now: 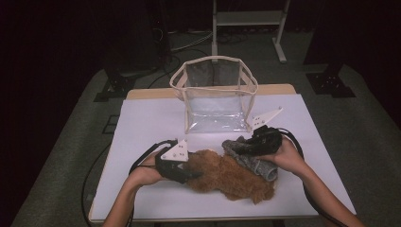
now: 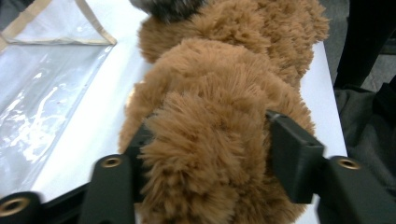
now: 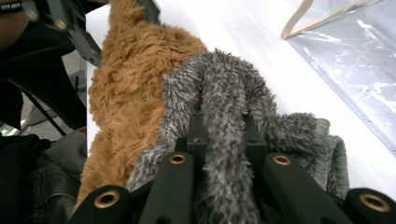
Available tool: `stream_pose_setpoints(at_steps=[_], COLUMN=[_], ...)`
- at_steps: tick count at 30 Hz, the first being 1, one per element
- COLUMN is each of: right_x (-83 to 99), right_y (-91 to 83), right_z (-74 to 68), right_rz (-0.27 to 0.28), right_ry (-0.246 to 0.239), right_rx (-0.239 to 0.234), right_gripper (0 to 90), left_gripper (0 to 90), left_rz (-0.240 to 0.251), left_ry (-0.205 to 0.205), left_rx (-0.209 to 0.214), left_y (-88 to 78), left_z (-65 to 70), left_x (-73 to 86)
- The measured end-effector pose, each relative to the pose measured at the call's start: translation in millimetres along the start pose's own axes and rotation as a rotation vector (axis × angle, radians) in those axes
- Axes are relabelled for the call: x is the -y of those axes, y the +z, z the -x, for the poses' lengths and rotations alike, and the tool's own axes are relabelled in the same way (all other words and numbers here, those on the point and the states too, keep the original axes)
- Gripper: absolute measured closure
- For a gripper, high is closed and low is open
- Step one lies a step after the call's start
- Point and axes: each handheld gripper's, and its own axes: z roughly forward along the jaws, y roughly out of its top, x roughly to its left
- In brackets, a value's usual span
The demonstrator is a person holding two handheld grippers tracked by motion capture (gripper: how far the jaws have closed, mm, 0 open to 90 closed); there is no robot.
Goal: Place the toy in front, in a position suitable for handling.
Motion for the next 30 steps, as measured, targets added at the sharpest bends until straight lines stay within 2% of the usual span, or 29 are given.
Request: stream_pose_setpoints(at_steps=[1, 2, 3, 4, 5, 7, 9, 10, 11, 13, 14, 15, 16, 18, 22, 25, 30], right_x=[0.0, -5.9, -5.9, -15.3, -15.3, -27.4, -38.9, -38.9, -42.2, -42.1, -38.8, -38.8, -32.6, -29.4, -17.3, -16.7, -26.9], right_y=[0.0, -7.8, -7.8, -16.1, -16.1, -20.0, -13.2, -13.2, -3.0, 2.7, 13.9, 13.9, 21.8, 23.3, 15.7, 13.1, 15.3], right_z=[0.0, -3.9, -3.9, -10.5, -10.5, -19.7, -27.9, -27.9, -30.2, -30.7, -31.2, -31.2, -29.9, -28.4, -22.0, -22.6, -28.1], right_rz=[0.0, 0.012, 0.012, 0.027, 0.027, 0.037, 0.029, 0.029, 0.014, 0.003, -0.031, -0.031, -0.061, -0.058, -0.048, -0.041, -0.002], right_ry=[0.0, -0.019, -0.019, -0.041, -0.041, -0.073, -0.112, -0.112, -0.126, -0.127, -0.132, -0.132, -0.129, -0.118, -0.091, -0.098, -0.118], right_rx=[0.0, 0.024, 0.024, 0.033, 0.033, 0.031, 0.016, 0.016, -0.001, -0.007, -0.016, -0.016, -0.014, -0.018, -0.017, -0.014, -0.033], right_gripper=[78.4, 78.3, 78.3, 78.3, 78.3, 78.3, 78.2, 78.2, 78.2, 78.2, 78.1, 78.1, 78.0, 78.1, 78.1, 78.0, 77.8], left_gripper=[45.5, 46.1, 46.1, 46.4, 46.6, 46.8, 46.9, 46.8, 46.8, 46.7, 46.8, 46.7, 46.6, 46.6, 46.5, 46.5, 46.4], left_rz=[0.0, 0.005, 0.006, 0.014, 0.014, 0.02, 0.022, 0.022, 0.027, 0.027, 0.027, 0.027, 0.032, 0.035, 0.032, 0.03, 0.028], left_ry=[0.0, -0.001, -0.005, -0.007, -0.007, -0.004, 0.004, 0.004, 0.012, 0.015, 0.018, 0.018, 0.016, 0.016, 0.02, 0.022, 0.026], left_rx=[0.0, 0.002, 0.001, 0.0, 0.0, 0.006, 0.01, 0.01, 0.009, 0.009, 0.011, 0.011, 0.015, 0.015, 0.011, 0.01, 0.013], left_y=[0.0, 1.9, 2.9, 5.9, 5.9, 9.7, 14.0, 14.0, 16.4, 17.1, 17.4, 17.4, 17.4, 17.4, 17.0, 17.5, 17.2], left_z=[0.0, -0.1, -0.3, -0.3, -0.3, 0.0, 1.9, 1.9, 3.4, 4.1, 4.3, 4.3, 3.8, 3.6, 3.4, 3.9, 5.0], left_x=[0.0, -0.2, -0.9, -2.6, -2.6, -4.2, -7.6, -7.6, -9.0, -9.4, -9.6, -9.6, -8.4, -7.9, -8.3, -9.0, -9.0])
